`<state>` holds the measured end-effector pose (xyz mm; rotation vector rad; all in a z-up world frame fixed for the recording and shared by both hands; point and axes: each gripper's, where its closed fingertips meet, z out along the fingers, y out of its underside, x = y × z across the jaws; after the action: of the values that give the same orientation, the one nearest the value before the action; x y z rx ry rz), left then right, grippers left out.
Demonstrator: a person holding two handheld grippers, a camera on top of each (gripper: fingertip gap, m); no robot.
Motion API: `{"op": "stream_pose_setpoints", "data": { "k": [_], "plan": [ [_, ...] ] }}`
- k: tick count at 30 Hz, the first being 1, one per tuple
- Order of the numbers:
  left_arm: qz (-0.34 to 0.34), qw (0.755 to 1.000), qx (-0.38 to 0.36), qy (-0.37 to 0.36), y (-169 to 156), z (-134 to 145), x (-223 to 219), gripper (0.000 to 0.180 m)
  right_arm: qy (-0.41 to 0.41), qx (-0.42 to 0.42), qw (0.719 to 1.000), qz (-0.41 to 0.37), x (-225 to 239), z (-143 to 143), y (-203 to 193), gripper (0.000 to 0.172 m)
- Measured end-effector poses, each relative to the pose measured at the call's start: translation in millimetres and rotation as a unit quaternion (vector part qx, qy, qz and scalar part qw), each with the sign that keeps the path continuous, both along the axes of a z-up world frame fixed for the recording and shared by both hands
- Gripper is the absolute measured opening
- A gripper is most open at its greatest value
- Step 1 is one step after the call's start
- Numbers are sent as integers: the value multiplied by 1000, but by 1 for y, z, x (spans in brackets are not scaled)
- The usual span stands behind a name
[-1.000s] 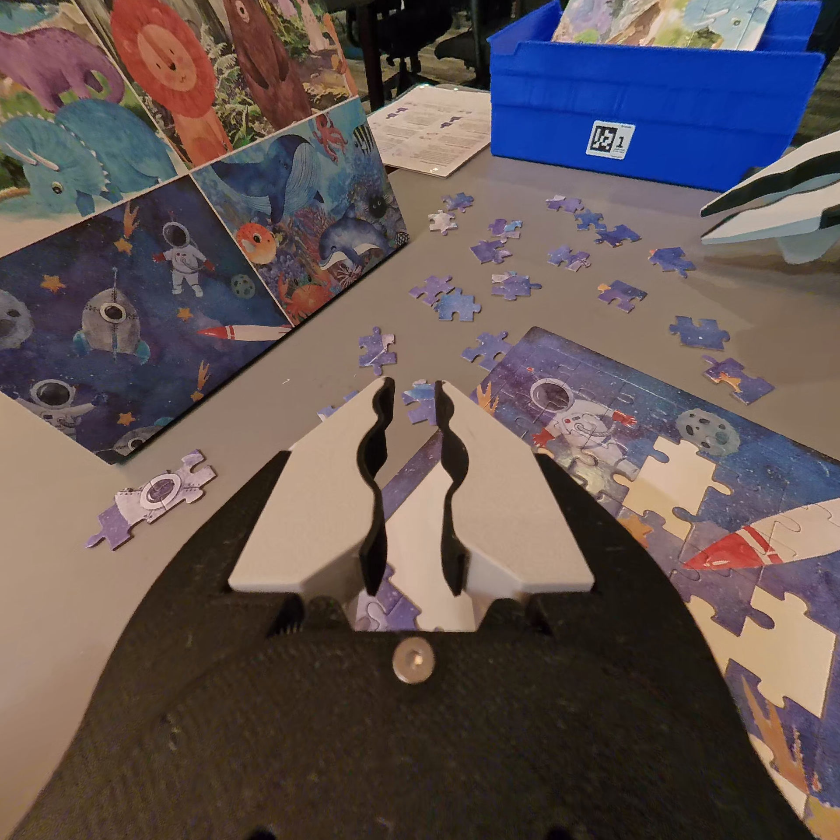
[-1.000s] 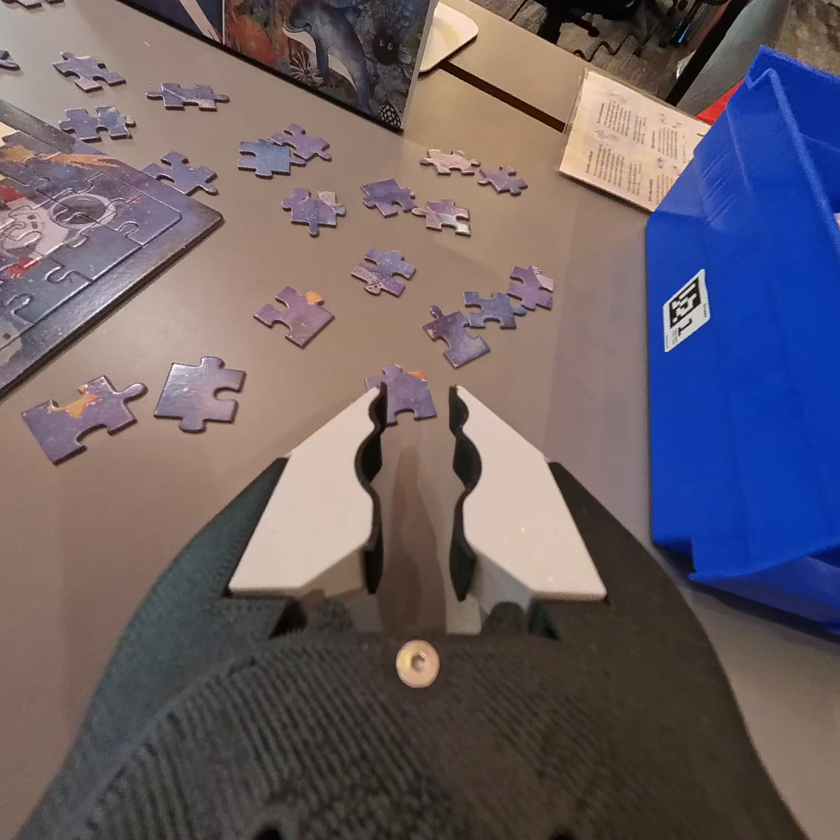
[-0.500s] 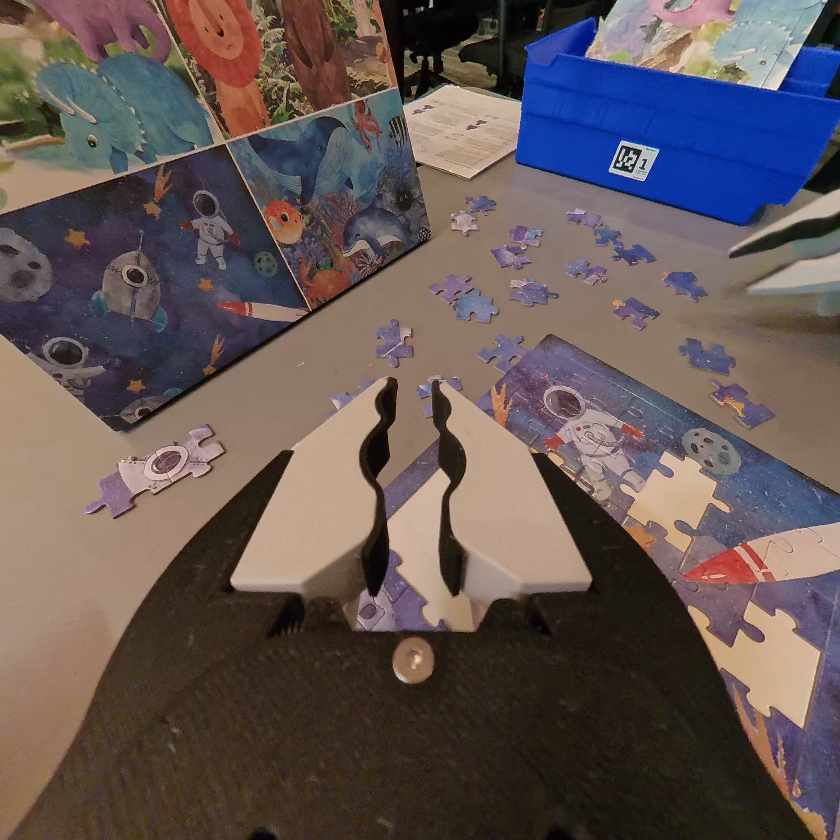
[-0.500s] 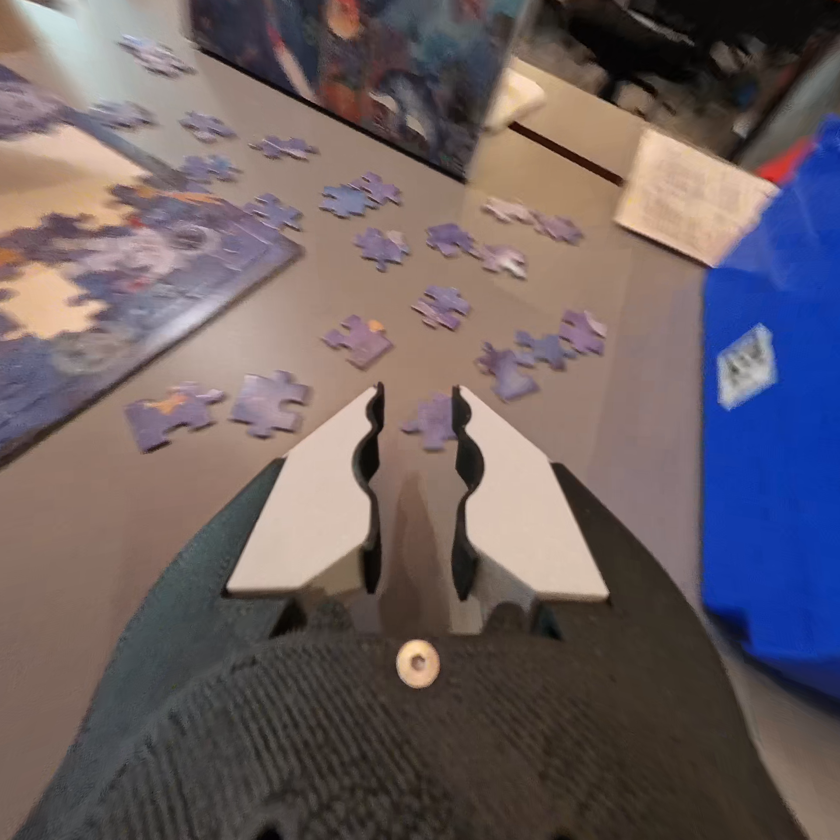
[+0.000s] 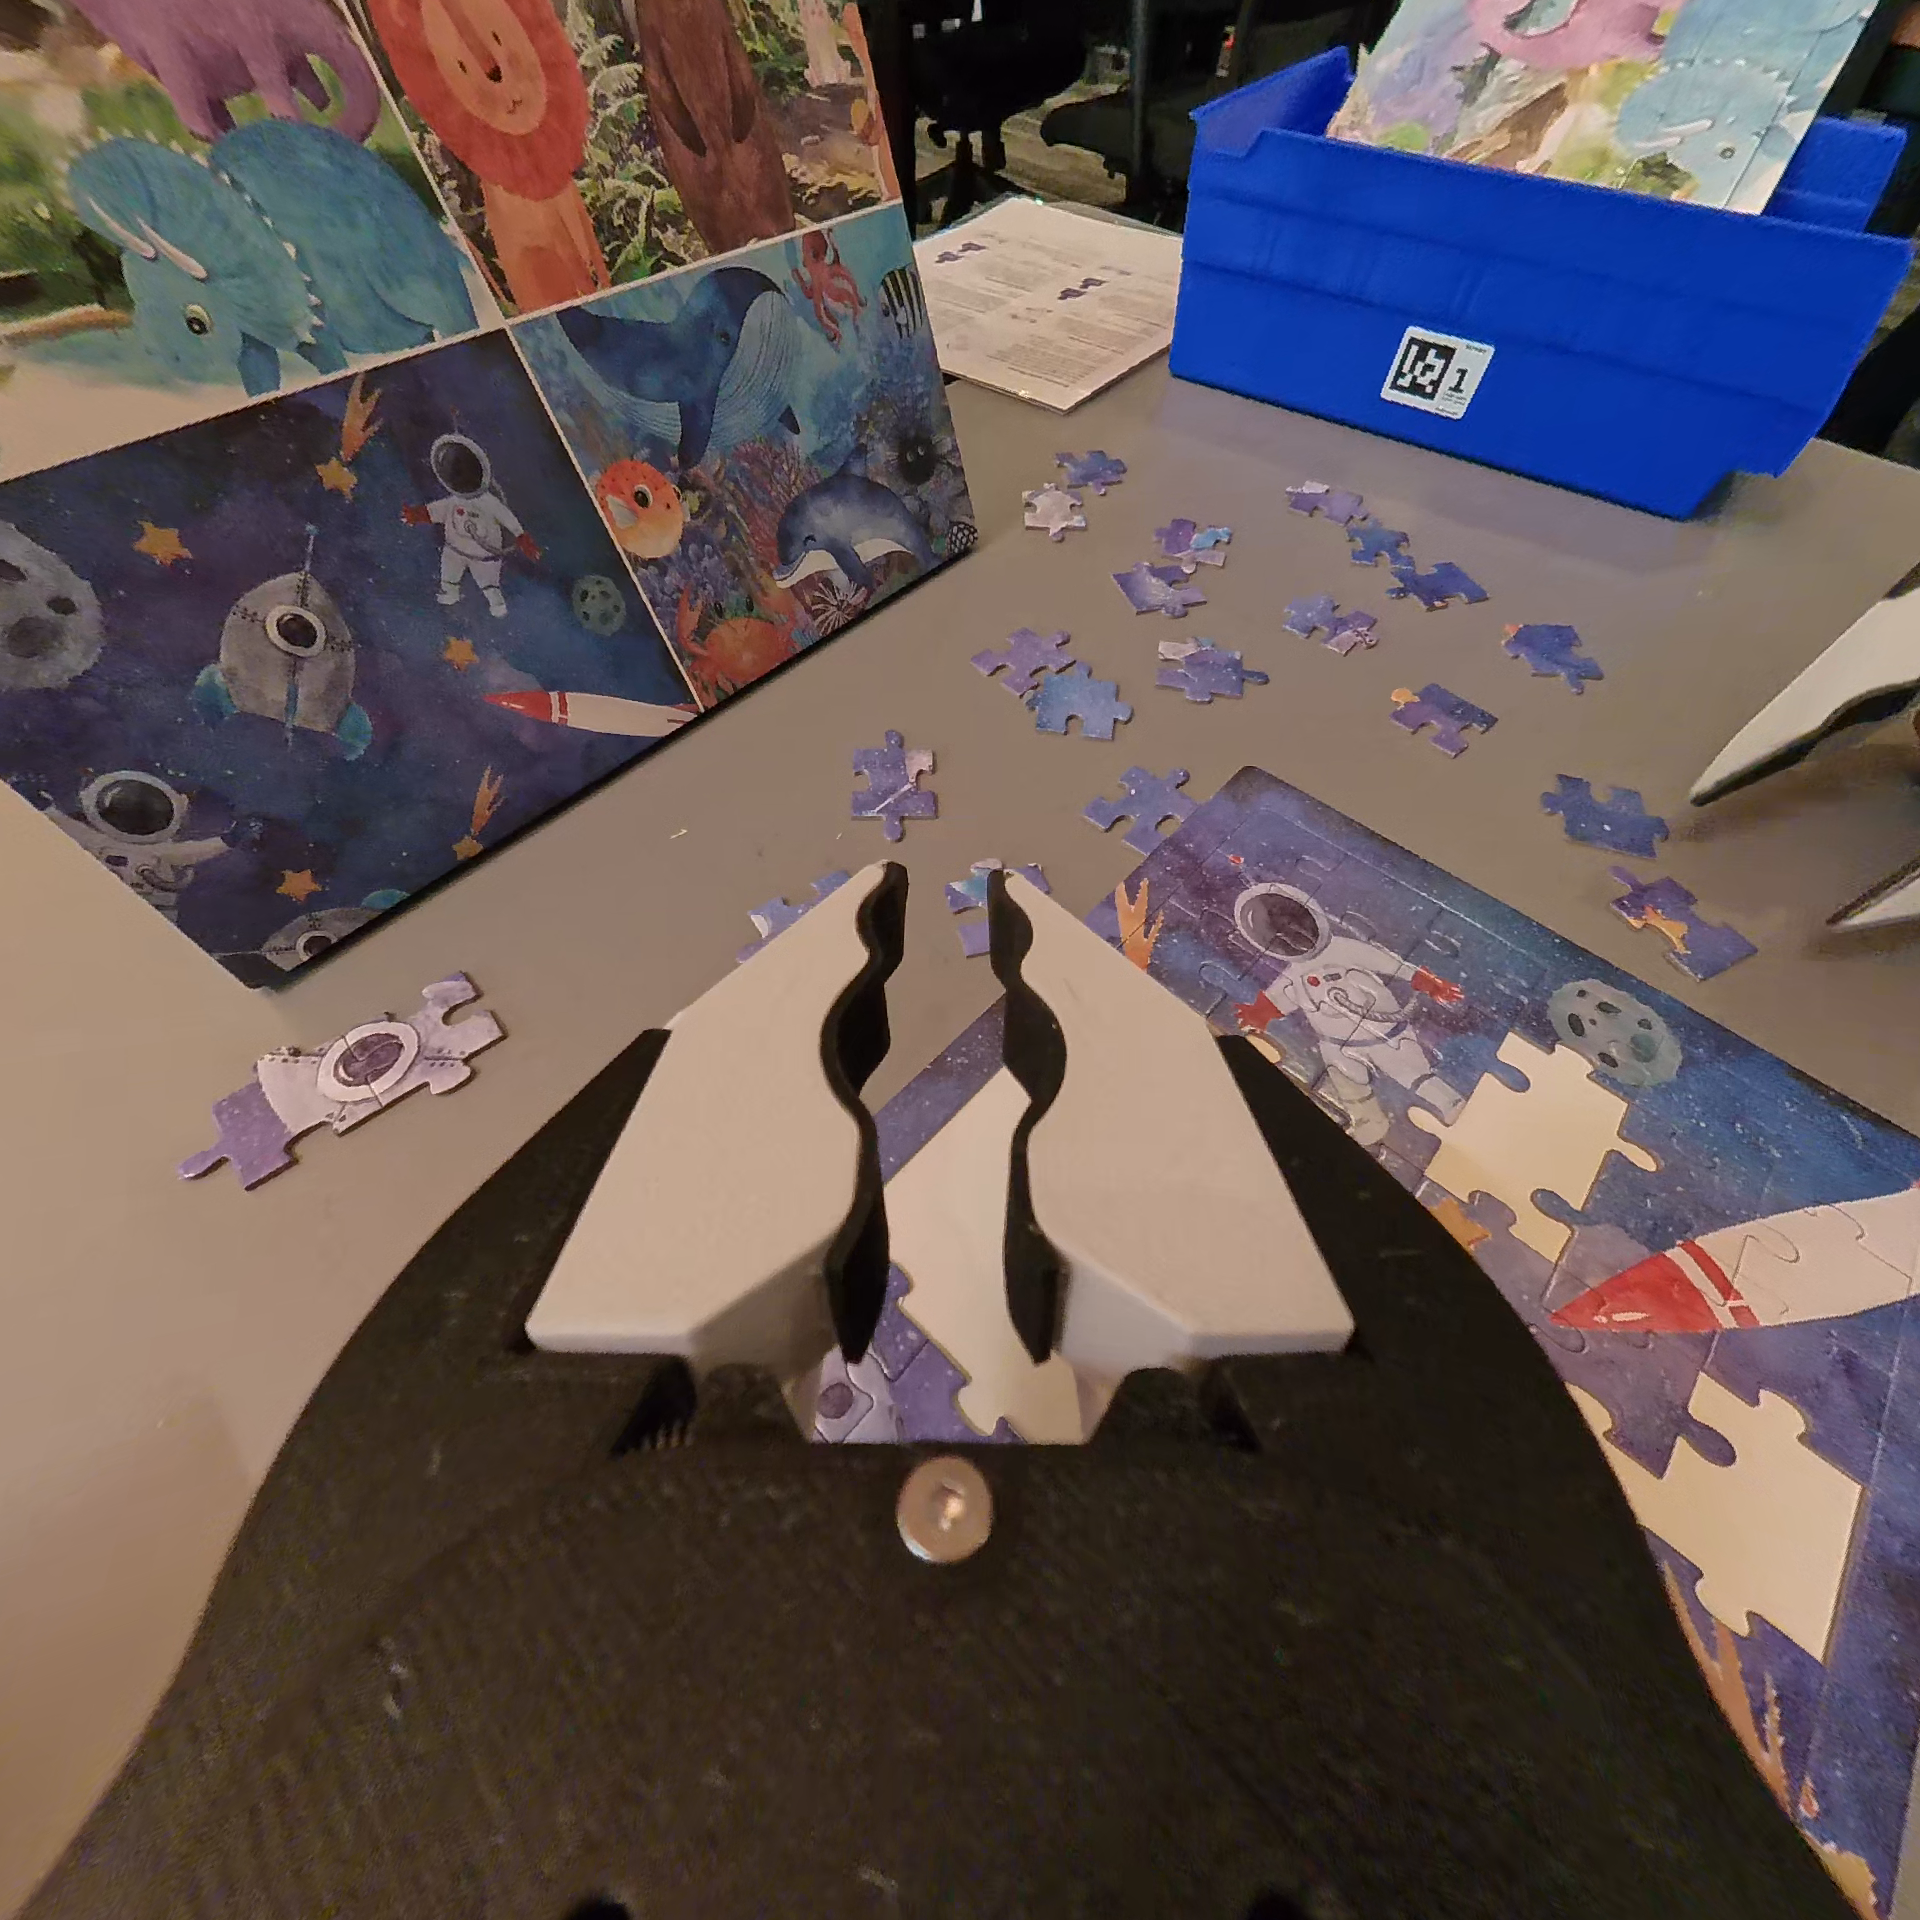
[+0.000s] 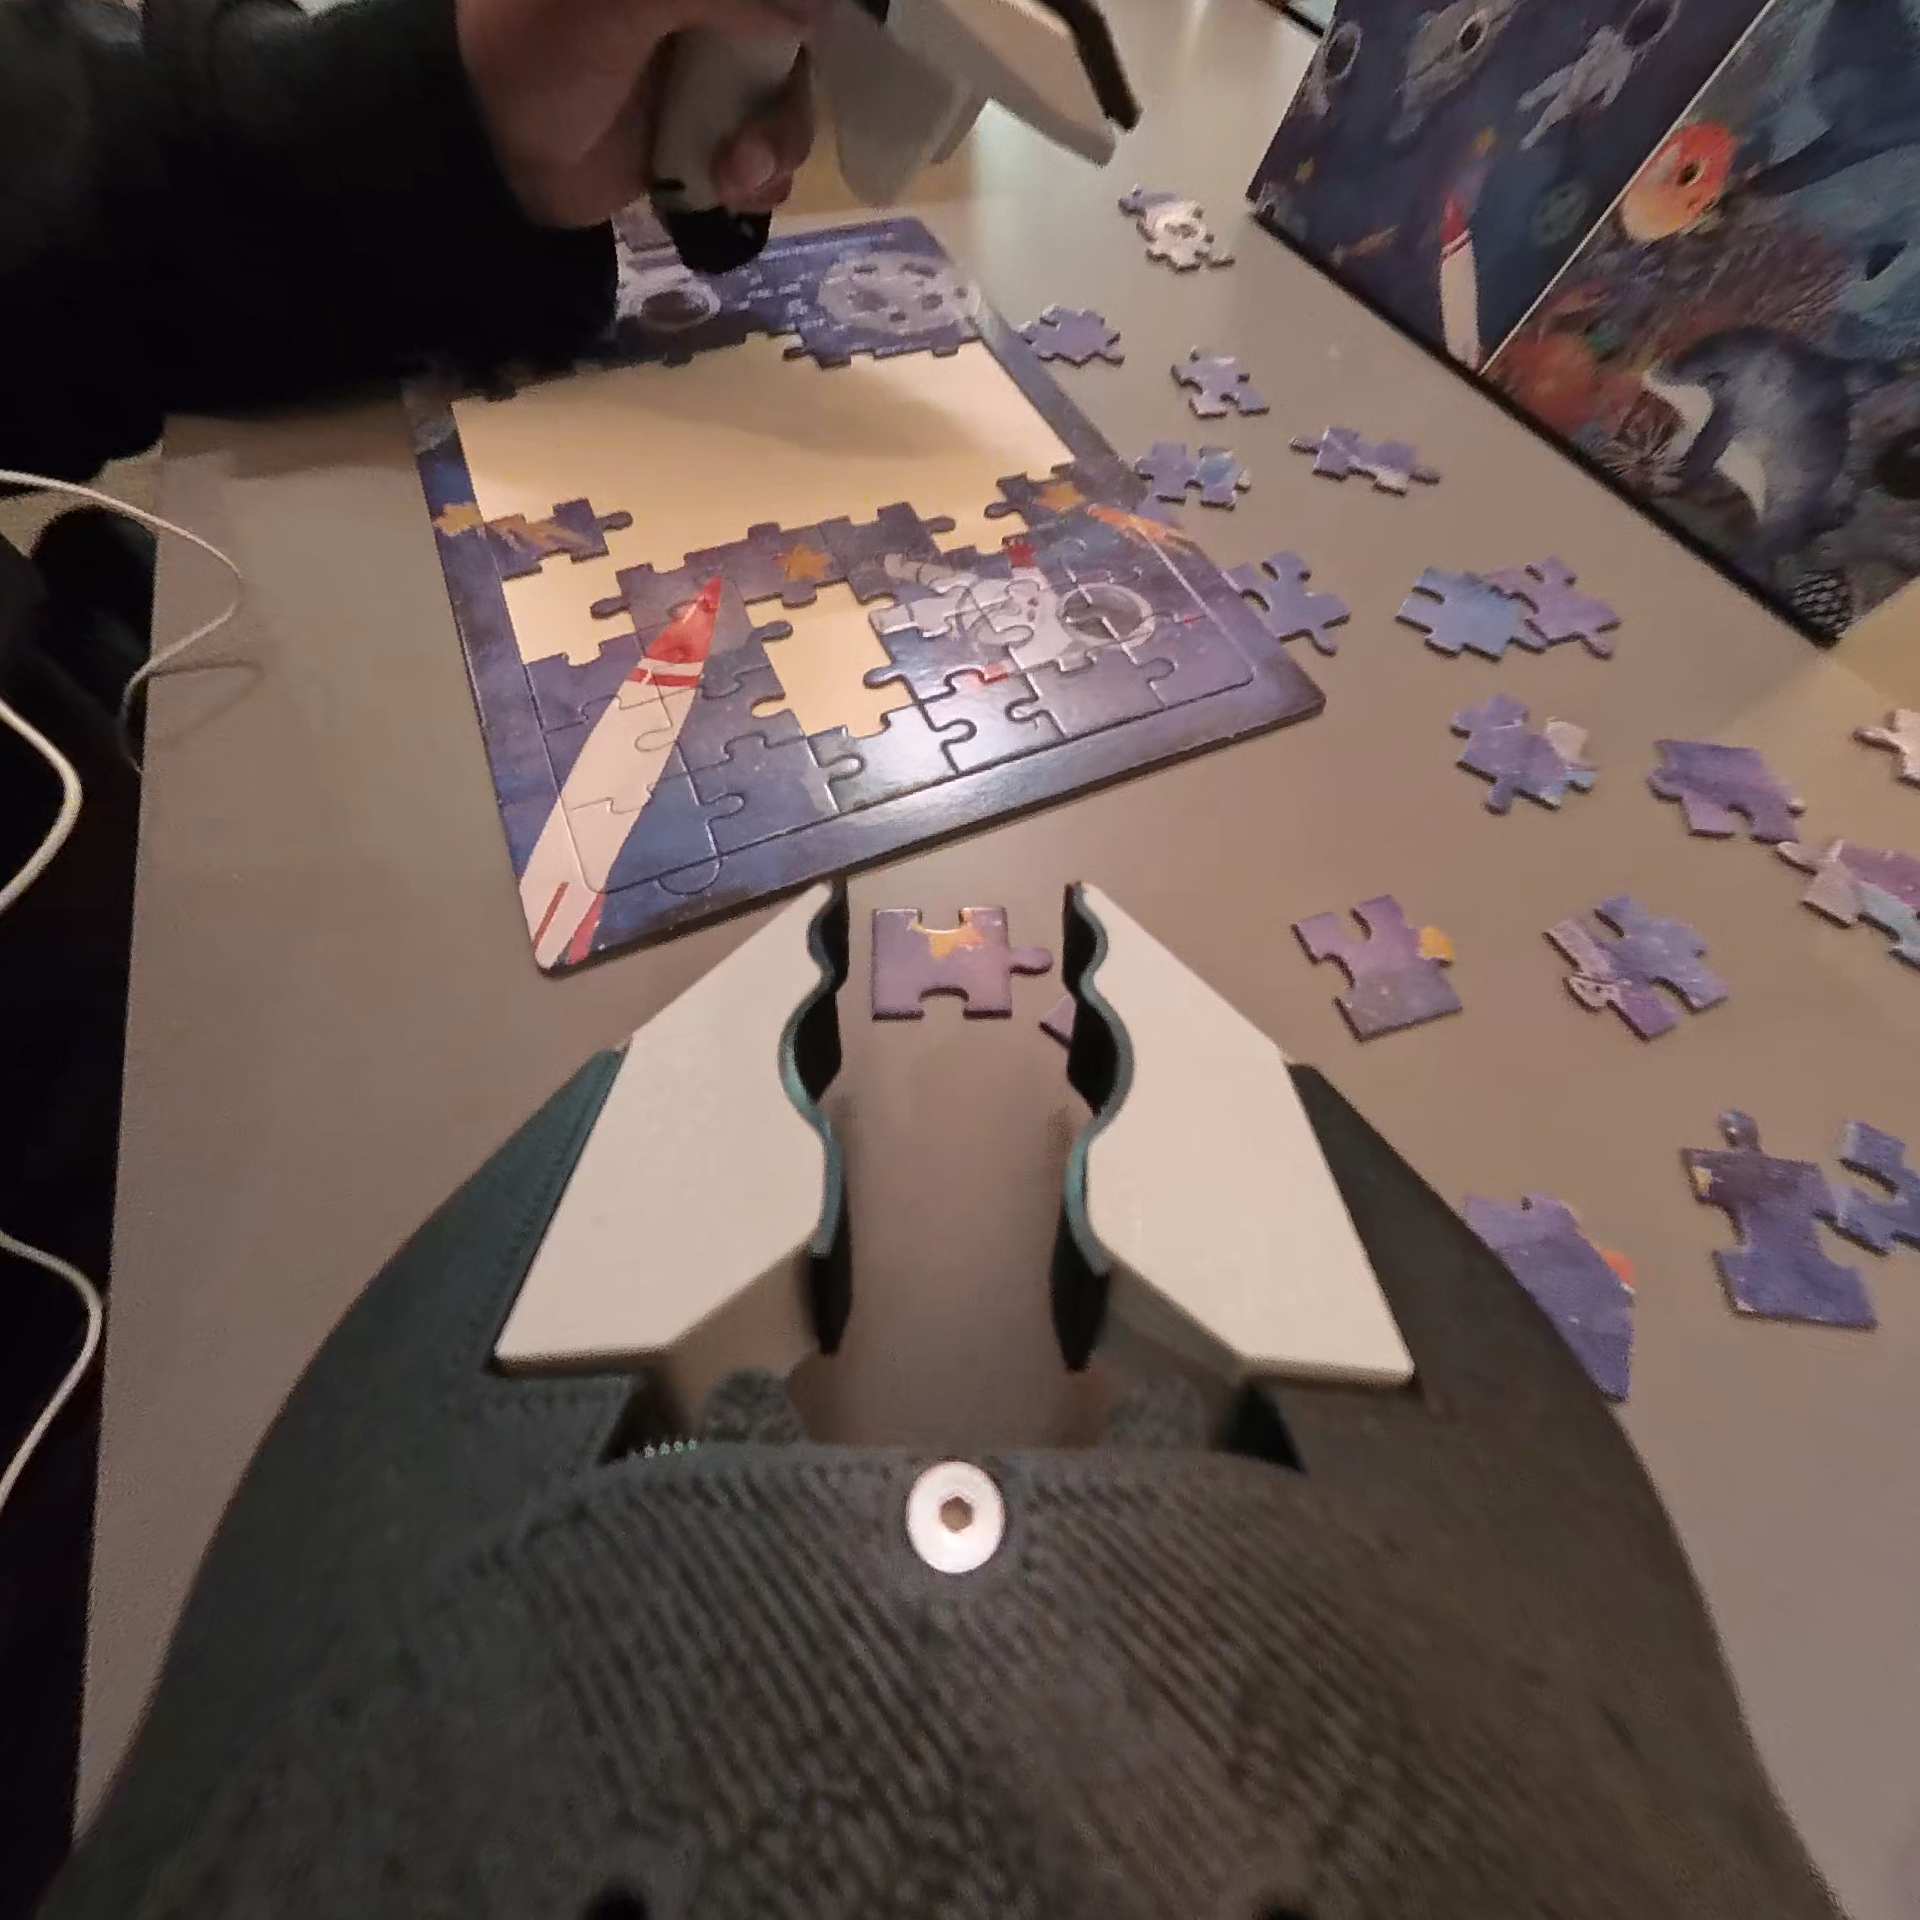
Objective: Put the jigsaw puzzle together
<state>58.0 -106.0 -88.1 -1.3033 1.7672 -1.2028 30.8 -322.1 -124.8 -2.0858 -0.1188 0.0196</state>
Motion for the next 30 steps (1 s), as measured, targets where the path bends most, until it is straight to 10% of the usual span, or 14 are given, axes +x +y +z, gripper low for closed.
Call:
{"op": "stream_pose_setpoints", "data": {
  "k": [30],
  "plan": [
    [-5, 1000, 0, 5, -2, -2, 0, 15, 17, -101, 995, -16, 2, -32, 3, 37]
  ]
}}
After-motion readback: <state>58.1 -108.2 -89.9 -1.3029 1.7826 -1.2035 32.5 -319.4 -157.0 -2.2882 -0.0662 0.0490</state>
